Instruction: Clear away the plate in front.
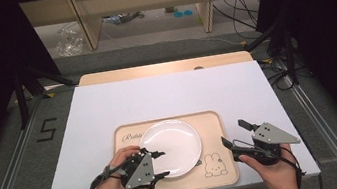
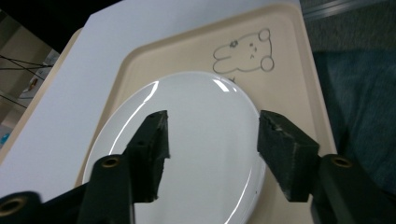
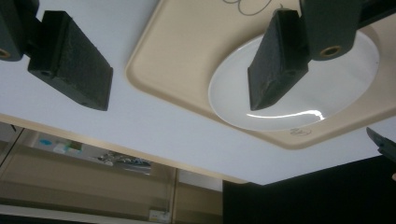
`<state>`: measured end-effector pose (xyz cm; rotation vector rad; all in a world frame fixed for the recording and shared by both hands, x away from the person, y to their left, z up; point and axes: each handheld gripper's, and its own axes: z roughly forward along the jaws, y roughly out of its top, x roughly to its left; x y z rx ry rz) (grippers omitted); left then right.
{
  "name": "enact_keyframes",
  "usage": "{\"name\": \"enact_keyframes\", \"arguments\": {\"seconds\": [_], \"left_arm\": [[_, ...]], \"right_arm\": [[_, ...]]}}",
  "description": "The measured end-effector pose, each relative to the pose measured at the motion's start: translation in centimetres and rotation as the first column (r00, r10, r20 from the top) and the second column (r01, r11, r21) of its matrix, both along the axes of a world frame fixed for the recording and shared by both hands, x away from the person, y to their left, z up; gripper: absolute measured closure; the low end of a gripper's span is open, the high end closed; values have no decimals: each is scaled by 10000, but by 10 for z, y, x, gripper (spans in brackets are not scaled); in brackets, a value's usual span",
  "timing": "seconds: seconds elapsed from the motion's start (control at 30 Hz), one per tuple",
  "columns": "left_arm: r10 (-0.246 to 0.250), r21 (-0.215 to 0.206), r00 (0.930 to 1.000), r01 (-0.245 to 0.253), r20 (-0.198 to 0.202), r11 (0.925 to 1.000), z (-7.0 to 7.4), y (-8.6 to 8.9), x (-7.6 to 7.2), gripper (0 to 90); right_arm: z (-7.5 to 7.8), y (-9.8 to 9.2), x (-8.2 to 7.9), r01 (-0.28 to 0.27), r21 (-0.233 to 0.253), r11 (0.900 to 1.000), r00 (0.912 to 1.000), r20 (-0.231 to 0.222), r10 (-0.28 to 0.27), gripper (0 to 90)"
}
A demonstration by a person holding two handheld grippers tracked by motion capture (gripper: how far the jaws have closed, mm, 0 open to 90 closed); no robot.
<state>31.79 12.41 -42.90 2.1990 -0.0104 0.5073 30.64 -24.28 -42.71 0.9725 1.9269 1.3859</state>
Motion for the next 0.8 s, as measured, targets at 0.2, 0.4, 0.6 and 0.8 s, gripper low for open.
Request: {"name": "enact_keyframes", "arguments": {"seconds": [0.2, 0.4, 0.6, 0.8], "left_arm": [[829, -1215, 9883, -986, -1282, 9877, 2, 24, 7, 462], [1662, -2165, 9667, -2076, -1947, 9540, 5, 47, 11, 366], [2549, -3354, 9609, -2766, -1081, 9005, 10, 68, 19, 187], [3267, -4415, 9401, -3350, -973, 8324, 15, 81, 18, 156]], "right_arm": [[2, 1, -2, -110, 194, 9998, 9997, 202, 106, 222], [3, 2, -4, -246, 74, 9997, 9996, 145, 244, 212], [3, 4, -4, -246, 170, 9996, 9991, 359, 240, 195], [4, 2, -5, -318, 314, 9990, 9986, 428, 304, 175]]}}
